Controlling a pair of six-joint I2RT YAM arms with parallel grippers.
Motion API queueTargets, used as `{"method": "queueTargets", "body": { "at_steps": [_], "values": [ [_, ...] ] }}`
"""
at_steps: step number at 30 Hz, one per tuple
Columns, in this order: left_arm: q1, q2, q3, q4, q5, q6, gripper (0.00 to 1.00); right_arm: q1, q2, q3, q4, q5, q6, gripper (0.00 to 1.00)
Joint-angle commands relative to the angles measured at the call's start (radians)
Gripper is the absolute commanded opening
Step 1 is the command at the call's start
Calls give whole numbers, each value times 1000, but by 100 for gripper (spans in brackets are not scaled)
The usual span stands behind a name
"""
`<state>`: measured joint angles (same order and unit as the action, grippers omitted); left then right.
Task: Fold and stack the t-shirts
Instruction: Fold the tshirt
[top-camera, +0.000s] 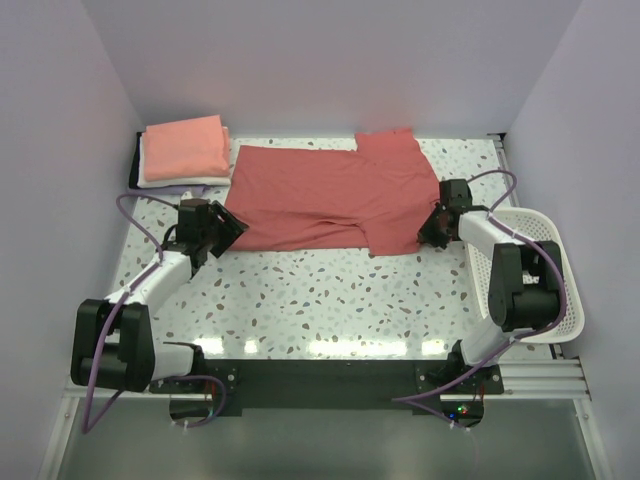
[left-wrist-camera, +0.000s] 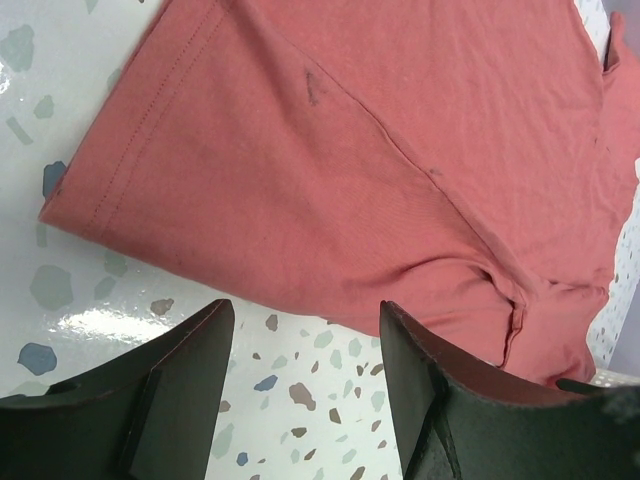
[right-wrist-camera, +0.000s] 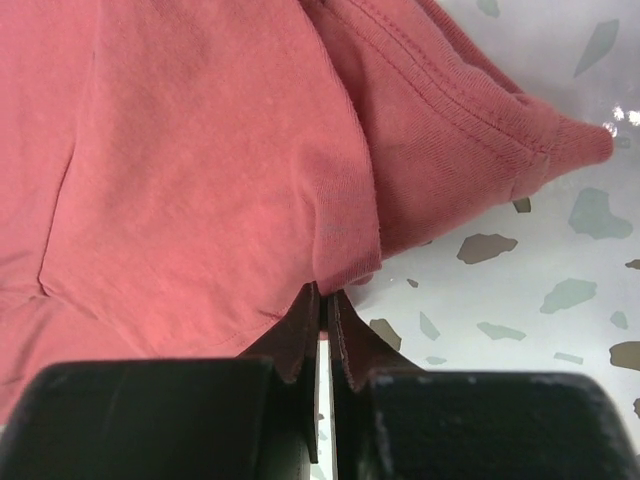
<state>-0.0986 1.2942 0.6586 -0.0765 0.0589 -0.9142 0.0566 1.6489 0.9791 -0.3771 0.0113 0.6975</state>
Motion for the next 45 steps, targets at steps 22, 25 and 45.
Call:
{"method": "queueTargets", "body": {
  "at_steps": [22, 25, 45],
  "values": [
    [0, 266, 190, 61, -30, -72, 65, 2, 345, 647, -76, -114, 77, 0],
    [0, 330, 246, 60, -34, -75, 65, 0, 408, 714, -30, -154, 97, 0],
    [16, 516, 409, 40, -56, -64, 63, -23, 569, 762, 310, -300, 234, 8]
  ]
}}
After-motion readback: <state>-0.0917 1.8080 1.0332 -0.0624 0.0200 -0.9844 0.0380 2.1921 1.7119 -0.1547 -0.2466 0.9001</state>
